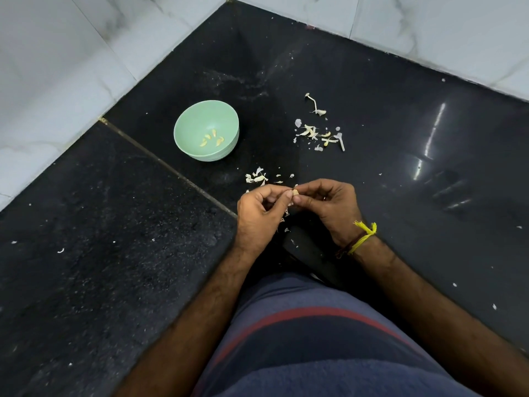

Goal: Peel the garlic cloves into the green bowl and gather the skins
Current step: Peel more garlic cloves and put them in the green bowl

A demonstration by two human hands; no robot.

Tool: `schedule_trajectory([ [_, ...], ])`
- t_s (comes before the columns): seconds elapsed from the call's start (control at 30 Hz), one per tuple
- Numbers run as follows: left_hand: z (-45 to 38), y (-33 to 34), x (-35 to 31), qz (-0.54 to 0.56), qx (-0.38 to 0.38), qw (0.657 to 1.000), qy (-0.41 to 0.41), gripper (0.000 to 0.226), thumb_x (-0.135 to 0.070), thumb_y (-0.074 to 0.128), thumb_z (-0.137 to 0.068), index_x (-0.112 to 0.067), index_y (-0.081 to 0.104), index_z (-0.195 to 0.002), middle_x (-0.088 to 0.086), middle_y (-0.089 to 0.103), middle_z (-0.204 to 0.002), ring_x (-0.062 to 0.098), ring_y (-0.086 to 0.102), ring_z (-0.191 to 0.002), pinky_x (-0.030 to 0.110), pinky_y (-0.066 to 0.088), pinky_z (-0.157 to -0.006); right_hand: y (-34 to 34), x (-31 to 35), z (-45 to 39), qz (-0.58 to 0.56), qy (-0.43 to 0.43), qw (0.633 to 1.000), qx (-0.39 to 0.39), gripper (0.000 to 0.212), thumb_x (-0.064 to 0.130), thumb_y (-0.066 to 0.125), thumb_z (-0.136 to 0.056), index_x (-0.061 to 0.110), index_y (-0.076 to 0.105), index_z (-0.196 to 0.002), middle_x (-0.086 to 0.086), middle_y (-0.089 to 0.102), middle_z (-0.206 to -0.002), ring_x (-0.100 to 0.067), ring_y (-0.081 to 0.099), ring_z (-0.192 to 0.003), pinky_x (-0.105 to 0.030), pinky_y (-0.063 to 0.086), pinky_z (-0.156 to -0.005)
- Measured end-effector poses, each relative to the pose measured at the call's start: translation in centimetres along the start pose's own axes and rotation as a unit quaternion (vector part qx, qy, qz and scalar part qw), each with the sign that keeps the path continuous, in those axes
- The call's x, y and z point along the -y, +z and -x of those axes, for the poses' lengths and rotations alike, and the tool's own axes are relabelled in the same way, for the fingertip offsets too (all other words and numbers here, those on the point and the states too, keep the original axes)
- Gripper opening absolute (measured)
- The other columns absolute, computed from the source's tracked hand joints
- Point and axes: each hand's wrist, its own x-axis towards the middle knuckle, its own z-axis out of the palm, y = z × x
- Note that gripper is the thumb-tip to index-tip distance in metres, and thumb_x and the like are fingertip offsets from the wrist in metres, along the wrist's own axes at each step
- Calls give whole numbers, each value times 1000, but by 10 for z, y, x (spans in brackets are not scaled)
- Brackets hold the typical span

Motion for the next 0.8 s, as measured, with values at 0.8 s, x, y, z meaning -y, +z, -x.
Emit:
schedule_trajectory([
  [0.8, 5, 2, -11, -96, -44, 993, 56, 14, -10, 75, -86, -18, 78, -96, -16, 72, -91, 5, 69, -87, 32, 58, -82, -7, 0, -6, -155, 119, 979, 53, 29, 4, 69, -80, 1, 67, -108, -19, 73, -89, -25, 73, -79, -40, 60, -80],
])
